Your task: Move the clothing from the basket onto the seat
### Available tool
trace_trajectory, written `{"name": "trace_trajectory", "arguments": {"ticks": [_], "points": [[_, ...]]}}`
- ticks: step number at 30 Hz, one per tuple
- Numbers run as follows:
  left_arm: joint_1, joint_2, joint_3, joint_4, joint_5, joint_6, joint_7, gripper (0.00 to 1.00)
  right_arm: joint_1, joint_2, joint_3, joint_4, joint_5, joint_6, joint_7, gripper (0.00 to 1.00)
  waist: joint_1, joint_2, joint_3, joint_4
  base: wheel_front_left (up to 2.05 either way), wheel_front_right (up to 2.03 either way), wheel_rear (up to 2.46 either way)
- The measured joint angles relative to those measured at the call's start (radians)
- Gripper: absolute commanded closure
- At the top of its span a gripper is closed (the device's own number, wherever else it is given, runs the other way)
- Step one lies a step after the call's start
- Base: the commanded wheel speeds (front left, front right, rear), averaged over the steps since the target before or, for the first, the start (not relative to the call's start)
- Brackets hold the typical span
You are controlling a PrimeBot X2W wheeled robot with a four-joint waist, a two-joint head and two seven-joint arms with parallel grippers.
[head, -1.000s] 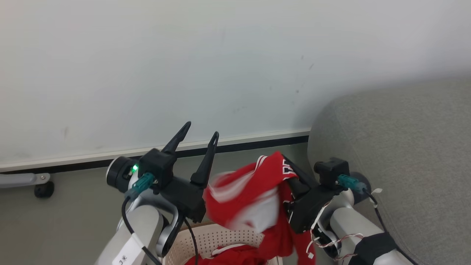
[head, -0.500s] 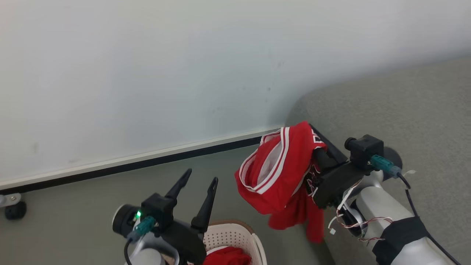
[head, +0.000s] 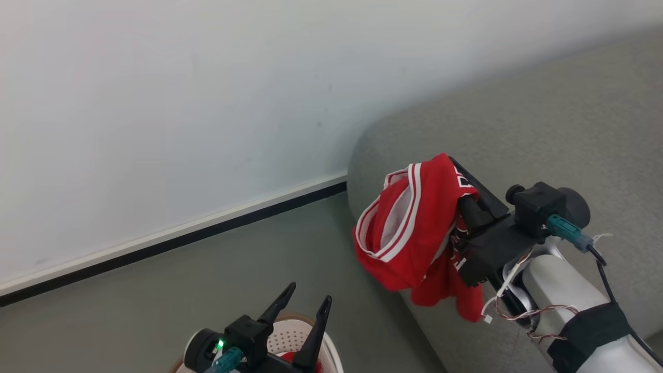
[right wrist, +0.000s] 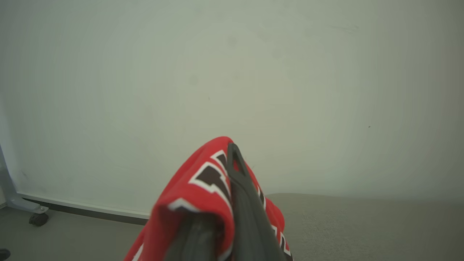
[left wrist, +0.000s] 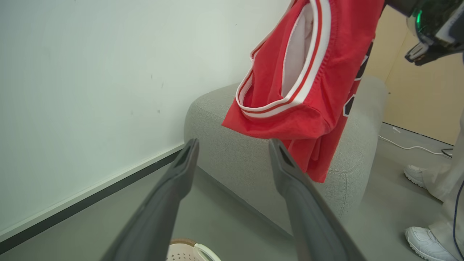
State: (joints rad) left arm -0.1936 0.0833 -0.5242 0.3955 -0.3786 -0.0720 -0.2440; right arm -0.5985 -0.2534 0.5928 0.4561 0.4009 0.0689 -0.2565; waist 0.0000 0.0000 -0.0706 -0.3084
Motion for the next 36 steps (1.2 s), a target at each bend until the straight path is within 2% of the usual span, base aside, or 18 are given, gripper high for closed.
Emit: {"name": "trace_trajectory", "arguments": {"ticks": [17, 27, 36], "points": [[0.021, -0.018, -0.041, -0.045, 0.006, -0.008, -0.005, 0.0, 0.041, -0.086, -0.031, -0.1, -0.014, -0.015, 0.0, 1.0, 0.0, 0.0, 0.041, -0.182, 0.0, 0.0, 0.0], [0.011, -0.018, -0.053, -0.067, 0.027, -0.008, -0.005, 0.0, 0.009, -0.092, -0.056, -0.092, -0.002, -0.01, 0.01, 1.0, 0.0001, 0.0, 0.11, -0.205, 0.0, 0.0, 0.0], [-0.089, 0.015, -0.031, -0.11, 0.056, -0.007, -0.003, 0.0, -0.269, -0.081, -0.141, -0.007, 0.056, 0.006, 0.04, 1.0, 0.0001, 0.0001, 0.211, -0.182, 0.0, 0.0, 0.0]]}}
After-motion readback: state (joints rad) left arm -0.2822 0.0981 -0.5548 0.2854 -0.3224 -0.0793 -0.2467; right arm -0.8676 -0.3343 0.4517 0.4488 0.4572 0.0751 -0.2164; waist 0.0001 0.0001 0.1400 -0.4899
